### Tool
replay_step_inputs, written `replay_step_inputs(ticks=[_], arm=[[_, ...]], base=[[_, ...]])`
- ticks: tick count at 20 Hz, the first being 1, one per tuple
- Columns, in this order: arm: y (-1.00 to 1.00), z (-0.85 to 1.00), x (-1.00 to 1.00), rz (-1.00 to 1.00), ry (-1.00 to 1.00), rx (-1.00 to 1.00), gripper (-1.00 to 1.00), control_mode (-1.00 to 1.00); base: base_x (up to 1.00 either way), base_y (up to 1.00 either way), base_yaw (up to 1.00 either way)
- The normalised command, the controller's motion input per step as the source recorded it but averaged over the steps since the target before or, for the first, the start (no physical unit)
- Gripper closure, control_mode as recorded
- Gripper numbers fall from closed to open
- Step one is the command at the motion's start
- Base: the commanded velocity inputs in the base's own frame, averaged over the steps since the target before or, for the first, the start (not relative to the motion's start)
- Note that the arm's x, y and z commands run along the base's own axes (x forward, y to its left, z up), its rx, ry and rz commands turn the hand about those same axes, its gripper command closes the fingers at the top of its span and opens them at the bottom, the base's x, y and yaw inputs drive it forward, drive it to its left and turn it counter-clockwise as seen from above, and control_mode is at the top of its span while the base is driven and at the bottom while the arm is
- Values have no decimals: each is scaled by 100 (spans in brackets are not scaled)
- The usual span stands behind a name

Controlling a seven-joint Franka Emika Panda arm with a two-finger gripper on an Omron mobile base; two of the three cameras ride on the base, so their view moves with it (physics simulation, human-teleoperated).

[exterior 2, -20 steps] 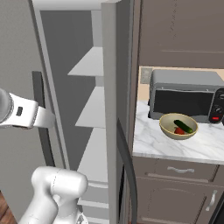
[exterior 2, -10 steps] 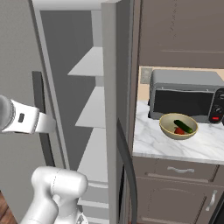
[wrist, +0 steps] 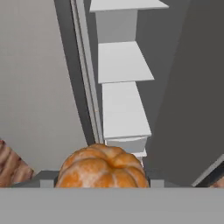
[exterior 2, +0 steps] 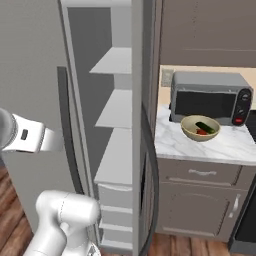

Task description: Take the cucumber, bell pepper, and tangerine from the freezer and place them in the bowl on the counter.

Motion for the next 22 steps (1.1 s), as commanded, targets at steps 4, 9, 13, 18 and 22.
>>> replay_step_inputs(ticks=[4,9,13,18,22], arm=[[0,0,0,0,0,0,100,100],[0,0,0,0,0,0,100,100],[0,0,0,0,0,0,100,100],[0,0,0,0,0,0,100,100],[0,0,0,0,0,0,100,100]], base=[[-100,-1,0],[-95,-22,-2],[-35,-63,-6],[0,-85,-3],[0,-83,-1]])
